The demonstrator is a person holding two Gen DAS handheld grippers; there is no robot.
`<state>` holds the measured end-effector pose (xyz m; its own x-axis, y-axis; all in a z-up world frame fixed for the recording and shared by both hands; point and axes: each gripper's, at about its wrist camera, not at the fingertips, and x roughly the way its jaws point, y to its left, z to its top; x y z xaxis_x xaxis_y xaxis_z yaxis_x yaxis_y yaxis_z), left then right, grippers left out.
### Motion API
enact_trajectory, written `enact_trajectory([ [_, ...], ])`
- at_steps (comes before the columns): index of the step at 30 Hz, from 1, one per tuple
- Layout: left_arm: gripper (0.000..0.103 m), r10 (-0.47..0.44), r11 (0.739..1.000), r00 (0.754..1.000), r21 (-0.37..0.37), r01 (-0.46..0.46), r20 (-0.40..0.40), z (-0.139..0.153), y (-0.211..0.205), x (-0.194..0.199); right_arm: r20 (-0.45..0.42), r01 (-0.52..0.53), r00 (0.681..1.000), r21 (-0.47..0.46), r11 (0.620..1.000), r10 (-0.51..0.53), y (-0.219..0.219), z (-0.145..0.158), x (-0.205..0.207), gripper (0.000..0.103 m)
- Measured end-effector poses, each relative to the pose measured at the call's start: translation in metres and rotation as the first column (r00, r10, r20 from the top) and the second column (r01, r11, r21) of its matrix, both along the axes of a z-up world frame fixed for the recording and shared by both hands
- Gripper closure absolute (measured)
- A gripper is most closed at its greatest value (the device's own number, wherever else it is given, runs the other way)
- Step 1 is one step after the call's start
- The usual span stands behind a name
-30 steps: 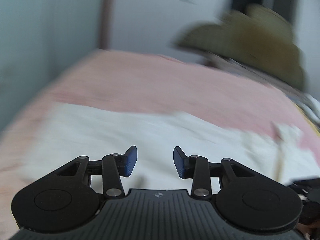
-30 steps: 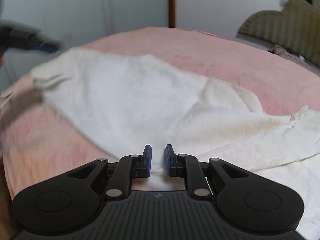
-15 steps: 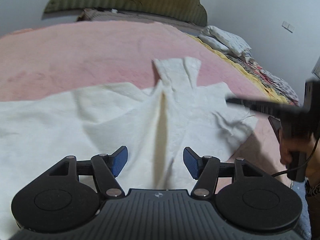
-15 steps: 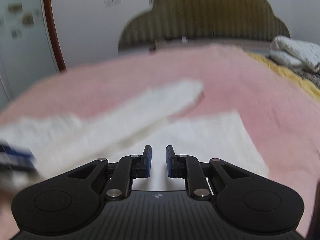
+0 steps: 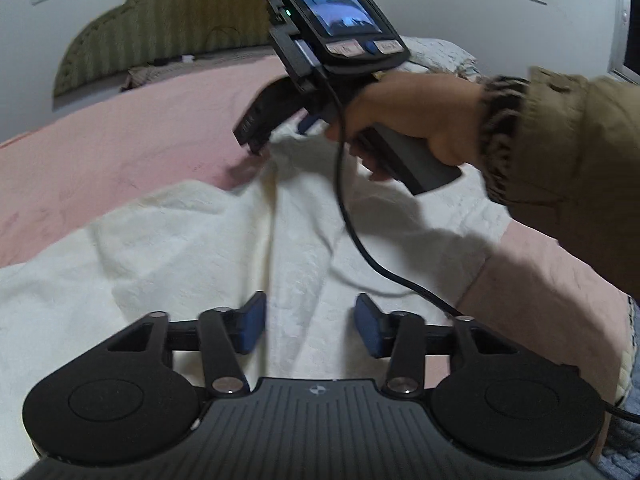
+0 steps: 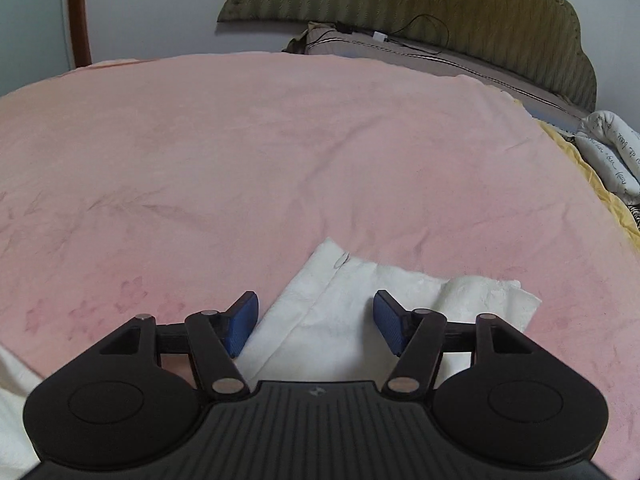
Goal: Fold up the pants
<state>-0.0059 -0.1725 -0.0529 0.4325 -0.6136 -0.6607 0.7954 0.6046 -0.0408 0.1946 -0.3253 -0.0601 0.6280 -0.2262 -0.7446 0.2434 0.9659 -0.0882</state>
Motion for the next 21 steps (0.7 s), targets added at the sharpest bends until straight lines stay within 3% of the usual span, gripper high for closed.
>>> enact_trajectory([
  [2,0.063,-0.003,1.000,1.000,-0.007,0.003,0.011,-0.002,-0.002,-0.001,0.048,0.030,0.998,0.032,0.999,-0.032,-0.010,0.002,-0.008,0.083],
  [4,0.071,-0.001,1.000,1.000,-0.002,0.001,0.020,-0.002,-0.004,0.000,0.097,0.061,0.993,0.088,0.994,-0.070,-0.023,0.004,-0.022,0.092],
  [7,0.080,0.021,1.000,1.000,-0.013,-0.021,-0.006,-0.002,-0.008,0.011,0.178,0.125,0.971,0.201,0.971,-0.162,-0.047,0.013,-0.058,0.094],
  [10,0.081,0.021,1.000,1.000,-0.016,-0.022,-0.011,0.000,-0.011,0.013,0.261,0.164,0.927,0.366,0.916,-0.270,-0.075,0.023,-0.110,0.094],
  [15,0.081,0.011,1.000,0.999,0.016,-0.012,0.039,-0.002,-0.021,0.008,0.285,0.205,0.869,0.536,0.819,-0.404,-0.112,0.018,-0.184,0.094],
  [20,0.081,0.015,0.999,0.997,0.036,-0.018,0.074,-0.001,-0.030,0.005,0.228,0.202,0.883,0.602,0.772,-0.409,-0.127,-0.001,-0.189,0.091],
  [21,0.081,0.015,0.999,0.997,0.040,-0.018,0.079,-0.001,-0.031,0.005,0.216,0.206,0.884,0.617,0.760,-0.415,-0.128,-0.004,-0.186,0.087],
])
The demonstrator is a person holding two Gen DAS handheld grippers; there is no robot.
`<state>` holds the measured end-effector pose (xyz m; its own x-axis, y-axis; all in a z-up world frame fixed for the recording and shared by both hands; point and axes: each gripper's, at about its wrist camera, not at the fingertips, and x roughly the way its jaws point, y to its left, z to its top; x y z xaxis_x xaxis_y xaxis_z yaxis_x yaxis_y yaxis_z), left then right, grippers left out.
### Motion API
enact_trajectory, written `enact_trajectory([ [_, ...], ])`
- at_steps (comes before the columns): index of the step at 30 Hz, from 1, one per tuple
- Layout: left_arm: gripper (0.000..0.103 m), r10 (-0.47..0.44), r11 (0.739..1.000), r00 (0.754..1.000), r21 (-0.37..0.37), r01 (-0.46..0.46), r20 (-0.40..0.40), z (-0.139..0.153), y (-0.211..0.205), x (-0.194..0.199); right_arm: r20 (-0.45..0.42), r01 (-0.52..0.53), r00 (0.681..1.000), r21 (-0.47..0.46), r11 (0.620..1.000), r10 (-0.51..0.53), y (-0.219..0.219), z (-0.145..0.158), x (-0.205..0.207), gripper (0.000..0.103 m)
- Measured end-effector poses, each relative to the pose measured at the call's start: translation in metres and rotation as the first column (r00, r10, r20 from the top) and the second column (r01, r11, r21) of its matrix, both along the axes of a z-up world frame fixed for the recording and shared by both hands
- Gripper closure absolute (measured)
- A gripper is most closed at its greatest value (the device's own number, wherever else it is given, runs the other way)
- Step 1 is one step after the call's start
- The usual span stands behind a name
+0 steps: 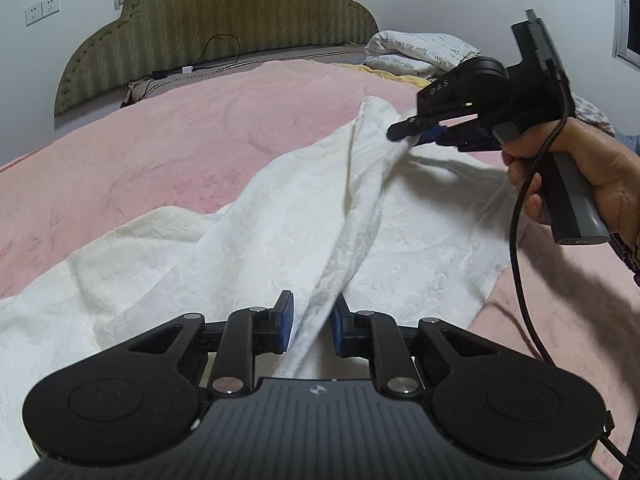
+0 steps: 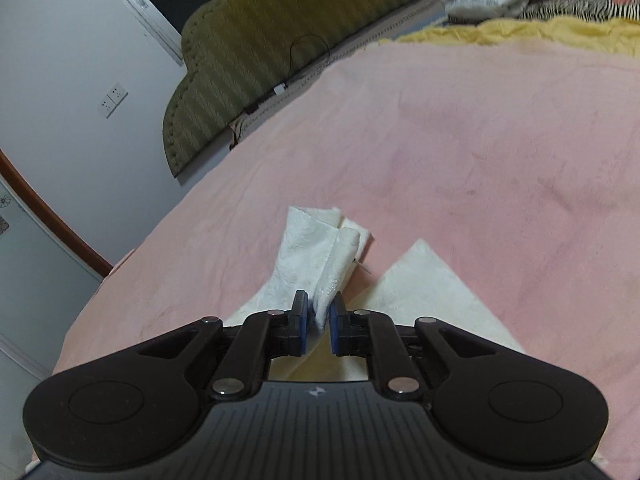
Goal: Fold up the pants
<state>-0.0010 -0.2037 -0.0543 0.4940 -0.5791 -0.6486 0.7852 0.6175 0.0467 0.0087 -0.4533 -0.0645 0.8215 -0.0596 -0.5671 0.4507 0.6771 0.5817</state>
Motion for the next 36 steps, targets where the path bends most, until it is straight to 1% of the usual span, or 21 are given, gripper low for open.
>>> enact_trajectory([
  [2,0.081,0.004,1.000,1.000,0.007,-0.004,0.013,0.001,-0.001,-0.003,0.018,0.010,1.000,0.055,0.998,-0.011,-0.004,-0.007,0.007,0.079],
  [5,0.092,0.018,1.000,1.000,0.008,-0.018,0.021,0.001,-0.003,-0.003,0.062,0.026,0.998,0.088,0.996,-0.031,-0.009,-0.010,0.009,0.080],
  [6,0.094,0.022,1.000,1.000,0.006,-0.022,0.021,0.001,-0.001,-0.006,0.067,0.038,0.997,0.091,0.995,-0.045,-0.013,-0.009,0.010,0.092],
  [8,0.095,0.042,0.999,0.999,-0.002,-0.042,0.027,0.003,0.001,-0.006,0.076,0.035,0.996,0.101,0.994,-0.043,-0.019,-0.006,0.012,0.094],
  [10,0.096,0.079,0.997,0.995,-0.023,-0.078,0.065,0.008,0.003,-0.008,0.102,0.018,0.995,0.056,0.998,-0.024,-0.016,0.014,0.013,0.095],
  [12,0.099,0.102,0.994,0.987,-0.047,-0.096,0.126,0.017,0.007,-0.016,0.239,-0.018,0.971,0.004,1.000,0.017,-0.010,0.044,0.000,0.095],
  [14,0.100,0.070,0.996,0.985,-0.057,-0.062,0.155,0.026,0.010,-0.023,0.291,-0.020,0.956,-0.072,0.997,0.040,-0.004,0.066,-0.024,0.096],
  [15,0.099,0.031,0.999,0.987,-0.046,-0.024,0.157,0.028,0.010,-0.028,0.289,-0.008,0.957,-0.090,0.996,0.033,-0.005,0.067,-0.037,0.095],
  [16,0.099,-0.009,0.999,0.988,-0.033,0.014,0.155,0.027,0.010,-0.033,0.257,0.018,0.967,-0.090,0.996,0.006,-0.008,0.063,-0.050,0.095],
  [18,0.098,-0.089,0.996,0.983,0.022,0.087,0.159,0.018,0.006,-0.047,0.132,0.057,0.990,-0.084,0.995,-0.045,-0.015,0.039,-0.073,0.095],
  [19,0.098,-0.111,0.993,0.980,0.048,0.104,0.165,0.013,0.004,-0.052,0.083,0.072,0.994,-0.065,0.995,-0.067,-0.017,0.025,-0.083,0.095],
  [21,0.098,-0.138,0.988,0.974,0.094,0.123,0.180,0.001,0.000,-0.059,0.038,0.110,0.993,-0.016,0.994,-0.109,-0.017,0.002,-0.102,0.095],
  [24,0.098,-0.141,0.988,0.972,0.086,0.127,0.187,0.003,0.004,-0.062,0.050,0.135,0.990,-0.012,0.991,-0.135,-0.010,-0.004,-0.118,0.095],
  [26,0.097,-0.136,0.990,0.973,0.062,0.127,0.187,0.009,0.007,-0.061,0.070,0.134,0.989,-0.033,0.990,-0.132,-0.006,0.003,-0.124,0.095],
  [28,0.097,-0.138,0.990,0.975,0.063,0.128,0.177,0.007,0.006,-0.061,0.064,0.129,0.990,-0.072,0.989,-0.125,-0.004,0.008,-0.125,0.095],
  [30,0.096,-0.139,0.987,0.978,0.101,0.125,0.153,-0.005,0.000,-0.057,0.003,0.101,0.995,-0.101,0.990,-0.101,-0.006,0.004,-0.118,0.095],
  [31,0.096,-0.137,0.986,0.978,0.116,0.120,0.154,-0.012,-0.002,-0.057,-0.041,0.082,0.995,-0.110,0.991,-0.087,-0.007,-0.001,-0.113,0.095],
  [32,0.094,-0.138,0.986,0.976,0.119,0.119,0.169,-0.014,-0.001,-0.059,-0.054,0.070,0.996,-0.108,0.992,-0.076,-0.009,-0.005,-0.112,0.095],
  [33,0.089,-0.146,0.985,0.972,0.122,0.125,0.181,-0.012,0.000,-0.062,-0.044,0.074,0.996,-0.097,0.993,-0.079,-0.010,-0.005,-0.115,0.093],
  [34,0.087,-0.156,0.983,0.970,0.124,0.135,0.184,-0.010,0.001,-0.064,-0.038,0.082,0.996,-0.087,0.993,-0.085,-0.011,-0.003,-0.117,0.092],
  [36,0.085,-0.165,0.982,0.974,0.118,0.147,0.157,-0.004,0.004,-0.064,-0.025,0.116,0.993,-0.100,0.988,-0.119,-0.010,0.005,-0.127,0.083],
])
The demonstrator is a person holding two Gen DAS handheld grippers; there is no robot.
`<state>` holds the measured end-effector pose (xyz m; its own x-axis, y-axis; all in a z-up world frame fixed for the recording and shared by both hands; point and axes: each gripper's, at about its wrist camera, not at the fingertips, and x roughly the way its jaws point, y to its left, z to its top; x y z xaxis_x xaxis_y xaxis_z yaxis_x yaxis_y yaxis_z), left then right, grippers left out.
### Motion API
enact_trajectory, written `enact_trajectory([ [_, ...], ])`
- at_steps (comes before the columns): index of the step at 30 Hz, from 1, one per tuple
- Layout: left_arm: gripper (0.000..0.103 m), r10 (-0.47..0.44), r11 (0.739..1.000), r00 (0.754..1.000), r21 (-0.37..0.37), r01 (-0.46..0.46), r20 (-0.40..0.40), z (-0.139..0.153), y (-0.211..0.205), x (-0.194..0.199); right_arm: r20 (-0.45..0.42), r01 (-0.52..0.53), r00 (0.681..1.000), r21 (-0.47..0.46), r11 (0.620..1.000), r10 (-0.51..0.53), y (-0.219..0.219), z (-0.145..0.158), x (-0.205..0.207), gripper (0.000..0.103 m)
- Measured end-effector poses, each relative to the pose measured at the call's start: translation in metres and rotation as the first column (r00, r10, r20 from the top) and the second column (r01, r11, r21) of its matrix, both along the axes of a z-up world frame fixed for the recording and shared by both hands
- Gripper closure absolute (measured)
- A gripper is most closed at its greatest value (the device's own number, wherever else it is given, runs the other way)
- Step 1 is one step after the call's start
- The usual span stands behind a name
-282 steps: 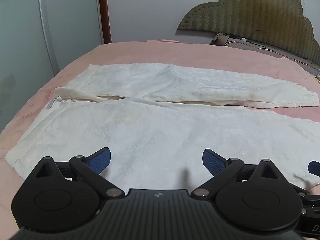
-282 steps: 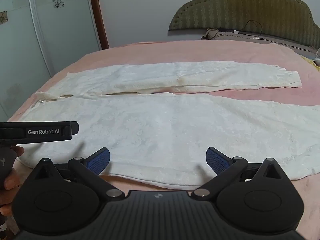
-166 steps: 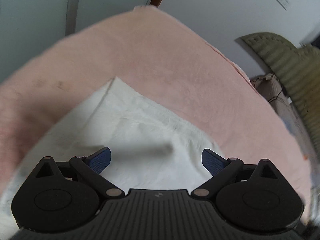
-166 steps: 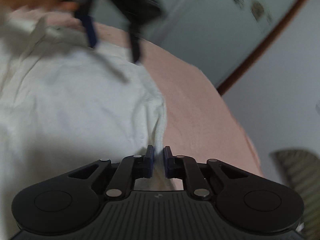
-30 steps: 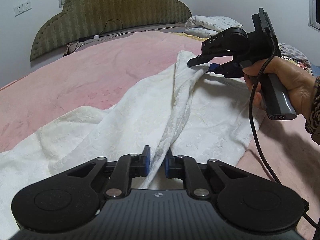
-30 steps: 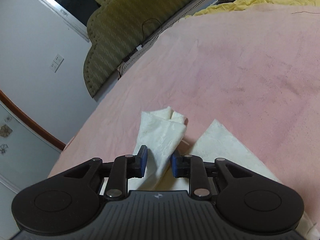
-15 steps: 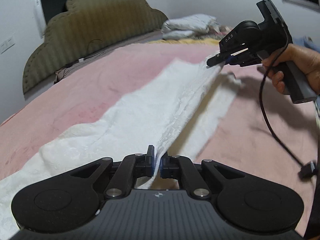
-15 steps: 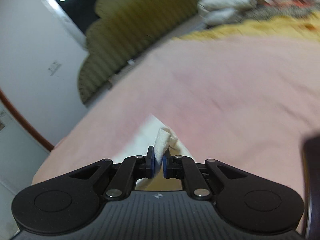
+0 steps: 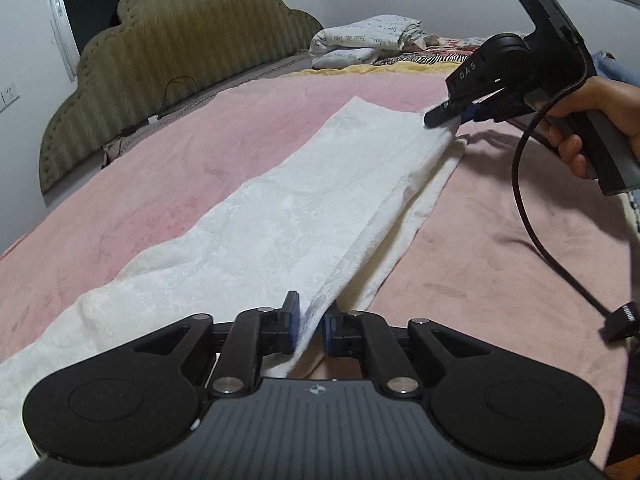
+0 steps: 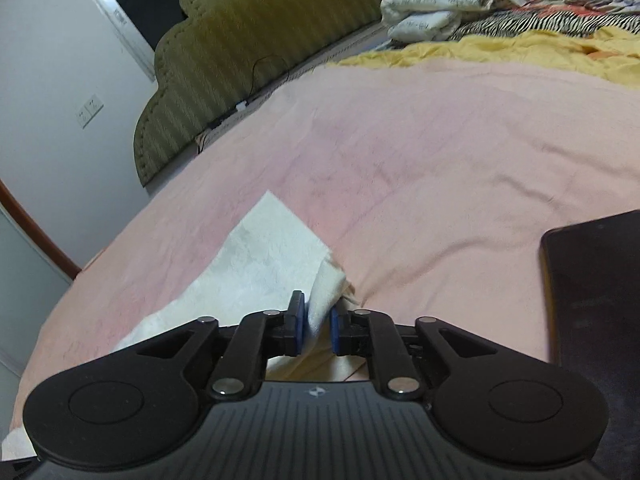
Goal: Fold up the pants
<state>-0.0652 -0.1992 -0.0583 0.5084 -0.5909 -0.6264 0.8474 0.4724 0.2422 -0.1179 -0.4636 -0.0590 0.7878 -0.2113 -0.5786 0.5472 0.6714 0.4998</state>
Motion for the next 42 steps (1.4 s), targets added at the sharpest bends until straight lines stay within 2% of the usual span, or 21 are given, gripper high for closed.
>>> enact_trajectory([
  [3,0.075,-0.016,0.999,0.994,-0.032,0.013,-0.112,0.011,0.009,0.008,0.006,0.155,0.988,-0.172,0.973,-0.157,0.006,0.024,-0.015,0.080],
  [5,0.065,-0.026,0.997,0.976,-0.070,0.011,-0.214,0.018,0.014,0.016,0.036,0.147,0.989,-0.252,0.956,-0.143,0.013,0.038,-0.011,0.080],
  [8,0.065,-0.013,0.993,0.959,-0.117,-0.021,-0.283,0.030,0.022,0.024,0.008,-0.076,0.997,-0.213,0.974,0.080,0.019,0.040,0.032,0.075],
  [10,0.064,0.025,0.990,0.961,-0.130,-0.062,-0.275,0.037,0.028,0.030,-0.023,-0.208,0.978,-0.158,0.965,0.207,0.024,0.028,0.067,0.074],
  [12,0.062,0.074,0.985,0.964,-0.135,-0.111,-0.257,0.043,0.035,0.035,-0.079,-0.281,0.959,-0.132,0.951,0.272,0.027,0.013,0.097,0.074],
  [15,0.060,0.158,0.974,0.954,-0.117,-0.193,-0.256,0.046,0.045,0.050,-0.150,-0.263,0.958,-0.117,0.958,0.245,0.015,-0.007,0.126,0.074],
  [18,0.060,0.242,0.957,0.931,-0.093,-0.276,-0.274,0.046,0.052,0.071,-0.083,-0.163,0.984,-0.067,0.984,0.157,0.005,0.000,0.120,0.074],
  [20,0.058,0.289,0.939,0.906,-0.090,-0.331,-0.310,0.048,0.059,0.088,-0.073,-0.184,0.981,-0.088,0.979,0.178,0.017,0.012,0.115,0.072],
  [22,0.054,0.320,0.926,0.885,-0.087,-0.368,-0.339,0.051,0.068,0.103,-0.068,-0.303,0.952,-0.060,0.951,0.299,0.036,0.018,0.116,0.069],
  [23,0.050,0.335,0.920,0.879,-0.082,-0.382,-0.339,0.052,0.073,0.109,-0.066,-0.395,0.918,-0.037,0.918,0.392,0.049,0.019,0.120,0.063],
  [26,0.046,0.387,0.907,0.871,-0.043,-0.418,-0.303,0.053,0.083,0.122,-0.138,-0.634,0.770,-0.053,0.772,0.623,0.103,0.019,0.137,0.046],
  [28,0.046,0.421,0.897,0.860,-0.006,-0.441,-0.288,0.052,0.088,0.132,-0.213,-0.744,0.664,-0.089,0.662,0.717,0.143,0.016,0.152,0.046],
  [30,0.046,0.448,0.888,0.851,0.022,-0.460,-0.275,0.045,0.090,0.142,-0.284,-0.798,0.599,-0.129,0.589,0.749,0.172,0.011,0.168,0.046],
  [33,0.042,0.526,0.849,0.819,0.075,-0.524,-0.229,0.023,0.082,0.168,-0.378,-0.800,0.599,-0.232,0.554,0.706,0.195,0.006,0.198,0.045],
  [34,0.036,0.563,0.825,0.800,0.078,-0.560,-0.209,0.017,0.081,0.176,-0.383,-0.791,0.610,-0.244,0.562,0.693,0.196,0.006,0.205,0.045],
  [36,0.040,0.597,0.792,0.764,0.029,-0.610,-0.243,0.023,0.089,0.179,-0.405,-0.760,0.646,-0.265,0.593,0.647,0.196,0.010,0.216,0.045],
  [37,0.040,0.593,0.790,0.761,0.008,-0.613,-0.264,0.030,0.094,0.175,-0.407,-0.752,0.656,-0.276,0.599,0.636,0.198,0.013,0.214,0.045],
  [38,0.038,0.574,0.800,0.774,-0.022,-0.600,-0.268,0.037,0.099,0.168,-0.405,-0.747,0.663,-0.299,0.594,0.630,0.202,0.018,0.206,0.045],
  [39,0.037,0.559,0.809,0.789,-0.041,-0.586,-0.255,0.043,0.104,0.162,-0.399,-0.756,0.654,-0.315,0.574,0.642,0.206,0.024,0.196,0.045],
  [40,0.033,0.552,0.817,0.802,-0.048,-0.575,-0.228,0.049,0.109,0.153,-0.386,-0.780,0.626,-0.310,0.544,0.678,0.208,0.030,0.187,0.045],
  [42,0.022,0.543,0.829,0.822,-0.043,-0.557,-0.172,0.052,0.117,0.139,-0.369,-0.845,0.534,-0.266,0.464,0.761,0.222,0.034,0.173,0.045],
])
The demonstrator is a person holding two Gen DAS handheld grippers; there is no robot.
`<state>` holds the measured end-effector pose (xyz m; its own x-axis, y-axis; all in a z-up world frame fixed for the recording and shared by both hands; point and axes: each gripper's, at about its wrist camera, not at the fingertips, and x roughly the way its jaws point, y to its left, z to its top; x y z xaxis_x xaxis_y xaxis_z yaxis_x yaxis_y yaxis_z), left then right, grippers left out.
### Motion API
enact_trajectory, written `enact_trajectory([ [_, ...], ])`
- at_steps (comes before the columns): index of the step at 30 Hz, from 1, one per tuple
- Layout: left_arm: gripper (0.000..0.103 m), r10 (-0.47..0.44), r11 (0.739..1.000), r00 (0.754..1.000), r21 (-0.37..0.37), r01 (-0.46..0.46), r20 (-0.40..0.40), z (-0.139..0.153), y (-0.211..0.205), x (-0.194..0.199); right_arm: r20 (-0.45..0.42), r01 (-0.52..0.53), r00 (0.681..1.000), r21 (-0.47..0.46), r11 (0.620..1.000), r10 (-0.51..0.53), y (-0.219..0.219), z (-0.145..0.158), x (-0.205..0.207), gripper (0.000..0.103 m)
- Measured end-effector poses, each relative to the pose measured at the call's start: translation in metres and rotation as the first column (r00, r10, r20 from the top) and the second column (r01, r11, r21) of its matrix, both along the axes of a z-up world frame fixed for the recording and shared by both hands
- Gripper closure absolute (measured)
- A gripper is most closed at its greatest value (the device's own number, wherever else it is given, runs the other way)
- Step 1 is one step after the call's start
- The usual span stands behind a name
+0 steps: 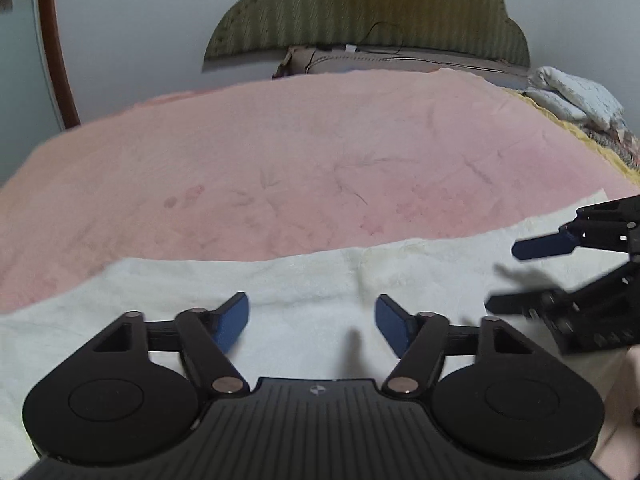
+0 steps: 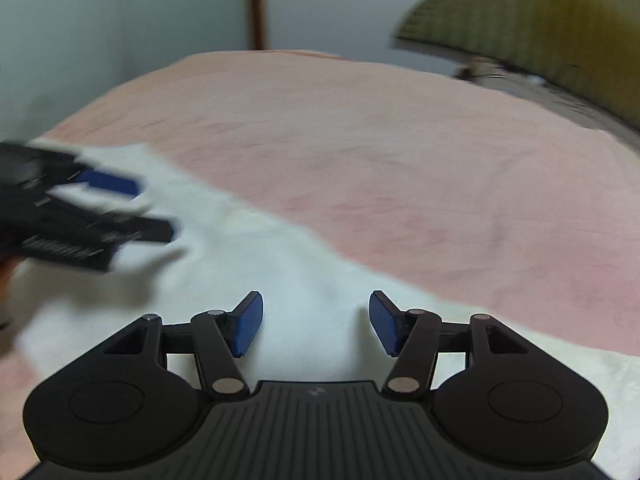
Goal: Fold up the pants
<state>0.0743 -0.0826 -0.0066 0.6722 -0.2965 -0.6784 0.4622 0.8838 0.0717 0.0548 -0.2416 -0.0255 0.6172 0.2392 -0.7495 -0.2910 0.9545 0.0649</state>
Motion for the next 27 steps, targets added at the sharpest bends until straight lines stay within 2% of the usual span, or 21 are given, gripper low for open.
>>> enact_trajectory([
  [1,0.018,-0.003,1.000,1.000,0.026,0.003,0.006,-0.002,0.001,-0.004,-0.019,-0.044,0.999,0.005,0.999,0.044,0.007,-0.002,-0.003,0.045],
  [3,0.017,0.003,0.997,1.000,0.076,-0.003,0.000,-0.013,0.003,-0.002,-0.066,-0.096,0.993,-0.032,0.995,0.093,0.025,-0.017,0.001,0.042],
  [4,0.017,0.013,0.994,1.000,0.105,-0.012,-0.010,-0.020,0.001,0.001,-0.065,-0.091,0.994,-0.048,0.995,0.088,0.028,-0.025,0.007,0.036],
  [5,0.014,0.030,0.991,0.999,0.133,-0.027,-0.022,-0.030,0.000,0.006,-0.038,-0.069,0.997,-0.020,0.997,0.069,0.025,-0.028,0.014,0.027],
  [6,0.010,0.046,0.991,0.999,0.124,-0.044,-0.016,-0.033,0.003,0.008,-0.030,-0.036,0.999,0.014,0.999,0.037,0.019,-0.032,0.022,0.027],
  [9,0.011,0.062,0.993,0.998,0.105,-0.061,-0.012,-0.022,0.011,-0.002,0.005,0.083,0.996,0.068,0.994,-0.083,0.008,-0.025,0.027,0.027],
  [12,0.007,0.016,0.996,1.000,0.089,-0.017,0.014,-0.015,0.018,-0.021,0.059,0.108,0.992,0.068,0.992,-0.112,0.002,-0.015,0.000,0.025],
  [14,0.002,-0.023,0.993,1.000,0.114,0.021,0.017,-0.023,0.021,-0.030,0.049,0.114,0.991,0.119,0.986,-0.120,-0.010,-0.016,-0.021,0.017],
  [16,0.001,-0.030,0.990,0.999,0.138,0.026,0.031,-0.034,0.023,-0.035,0.015,0.179,0.983,0.140,0.974,-0.182,-0.030,-0.025,-0.045,0.016],
  [18,0.003,0.000,0.994,0.999,0.113,-0.004,0.037,-0.034,0.026,-0.039,0.019,0.282,0.958,0.121,0.952,-0.286,-0.054,-0.030,-0.071,0.016],
  [20,0.005,0.022,0.995,1.000,0.099,-0.024,0.019,-0.025,0.025,-0.040,0.047,0.417,0.902,0.157,0.895,-0.429,-0.084,-0.027,-0.105,0.016],
  [22,0.003,0.003,0.999,0.999,0.044,-0.004,0.035,-0.013,0.022,-0.043,0.088,0.548,0.802,0.285,0.787,-0.590,-0.120,-0.019,-0.143,0.016],
  [23,0.003,-0.017,1.000,0.999,0.020,0.016,0.044,-0.008,0.018,-0.046,0.085,0.600,0.741,0.360,0.714,-0.666,-0.136,-0.018,-0.161,0.014],
  [25,0.002,-0.070,0.998,0.996,-0.002,0.071,0.057,-0.005,0.005,-0.053,0.023,0.687,0.614,0.476,0.549,-0.789,-0.166,-0.026,-0.188,0.010],
  [26,0.002,-0.105,0.995,0.993,0.010,0.104,0.059,-0.007,-0.004,-0.056,-0.033,0.719,0.567,0.509,0.474,-0.823,-0.179,-0.034,-0.197,0.010],
  [27,0.002,-0.138,0.990,0.989,0.040,0.135,0.055,-0.012,-0.014,-0.060,-0.097,0.740,0.534,0.534,0.409,-0.840,-0.190,-0.043,-0.204,0.010],
])
